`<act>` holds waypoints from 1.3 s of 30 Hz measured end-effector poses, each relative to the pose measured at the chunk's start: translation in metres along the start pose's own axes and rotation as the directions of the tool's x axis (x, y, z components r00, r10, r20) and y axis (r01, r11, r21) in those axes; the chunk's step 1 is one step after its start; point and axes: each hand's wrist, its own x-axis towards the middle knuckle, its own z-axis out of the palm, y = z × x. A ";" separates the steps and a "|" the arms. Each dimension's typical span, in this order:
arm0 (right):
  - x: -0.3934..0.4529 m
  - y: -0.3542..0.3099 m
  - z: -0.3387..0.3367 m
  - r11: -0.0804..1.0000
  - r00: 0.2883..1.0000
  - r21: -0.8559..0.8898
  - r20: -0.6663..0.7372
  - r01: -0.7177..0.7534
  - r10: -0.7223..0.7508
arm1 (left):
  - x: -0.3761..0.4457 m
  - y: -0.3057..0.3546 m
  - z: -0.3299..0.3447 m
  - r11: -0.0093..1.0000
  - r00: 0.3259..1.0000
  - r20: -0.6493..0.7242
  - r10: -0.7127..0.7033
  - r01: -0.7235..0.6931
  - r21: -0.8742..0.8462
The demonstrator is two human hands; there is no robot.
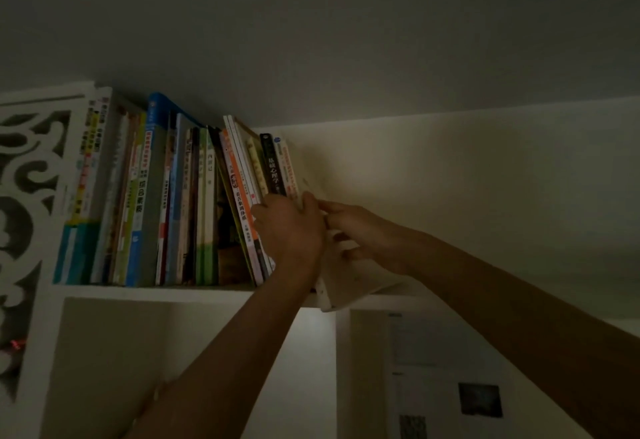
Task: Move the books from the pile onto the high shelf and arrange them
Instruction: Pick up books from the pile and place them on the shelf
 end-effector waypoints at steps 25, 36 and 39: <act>0.042 0.024 -0.002 0.972 0.946 -0.178 0.310 0.155 -0.094 | 0.047 -0.114 -0.062 0.705 0.597 0.559 0.575 -0.708 0.032; 0.023 0.019 0.033 0.899 0.971 -0.368 0.049 0.237 -0.236 | 0.015 -0.101 -0.083 0.836 0.727 0.478 0.493 -0.549 -0.027; -0.010 0.024 0.037 0.827 0.967 -0.546 -0.106 0.136 -0.230 | -0.015 -0.099 -0.090 0.869 0.759 0.435 0.484 -0.474 -0.140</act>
